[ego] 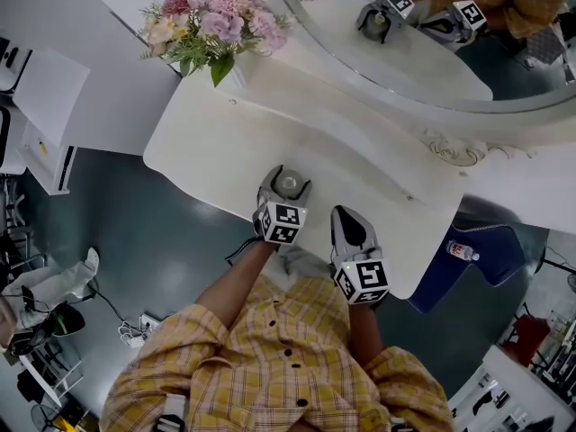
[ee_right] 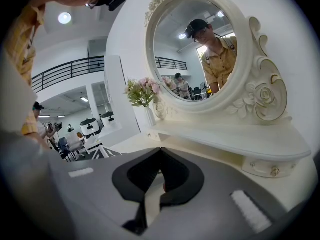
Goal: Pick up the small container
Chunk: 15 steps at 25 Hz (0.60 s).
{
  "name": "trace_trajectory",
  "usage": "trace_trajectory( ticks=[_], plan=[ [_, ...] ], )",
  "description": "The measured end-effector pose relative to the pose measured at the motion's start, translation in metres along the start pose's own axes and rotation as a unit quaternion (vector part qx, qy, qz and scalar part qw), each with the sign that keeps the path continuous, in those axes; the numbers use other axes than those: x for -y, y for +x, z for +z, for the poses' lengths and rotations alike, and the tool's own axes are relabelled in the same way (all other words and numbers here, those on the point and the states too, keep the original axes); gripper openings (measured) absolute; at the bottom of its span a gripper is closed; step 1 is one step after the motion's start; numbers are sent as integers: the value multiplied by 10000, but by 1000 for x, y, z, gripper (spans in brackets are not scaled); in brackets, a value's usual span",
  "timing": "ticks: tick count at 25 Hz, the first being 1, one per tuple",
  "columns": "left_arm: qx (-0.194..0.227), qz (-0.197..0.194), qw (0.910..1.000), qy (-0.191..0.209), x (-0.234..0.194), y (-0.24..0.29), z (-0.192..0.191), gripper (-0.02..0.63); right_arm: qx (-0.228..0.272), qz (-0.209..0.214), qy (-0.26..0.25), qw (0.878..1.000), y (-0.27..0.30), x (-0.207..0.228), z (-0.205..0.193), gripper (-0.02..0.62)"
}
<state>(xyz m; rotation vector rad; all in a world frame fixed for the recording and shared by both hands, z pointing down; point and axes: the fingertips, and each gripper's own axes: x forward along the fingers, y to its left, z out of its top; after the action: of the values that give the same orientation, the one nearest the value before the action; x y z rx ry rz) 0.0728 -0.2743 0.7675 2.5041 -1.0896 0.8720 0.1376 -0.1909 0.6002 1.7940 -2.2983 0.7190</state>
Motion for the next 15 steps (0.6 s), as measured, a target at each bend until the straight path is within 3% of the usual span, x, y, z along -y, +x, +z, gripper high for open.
trace_trajectory(
  ticks=[10, 15],
  plan=[
    [-47, -54, 10000, -4, 0, 0, -2, 341, 60, -131, -61, 9999, -12, 3, 0, 3],
    [-28, -47, 9998, -193, -4, -8, 1, 341, 112, -158, -70, 9998, -18, 2, 3, 3]
  ],
)
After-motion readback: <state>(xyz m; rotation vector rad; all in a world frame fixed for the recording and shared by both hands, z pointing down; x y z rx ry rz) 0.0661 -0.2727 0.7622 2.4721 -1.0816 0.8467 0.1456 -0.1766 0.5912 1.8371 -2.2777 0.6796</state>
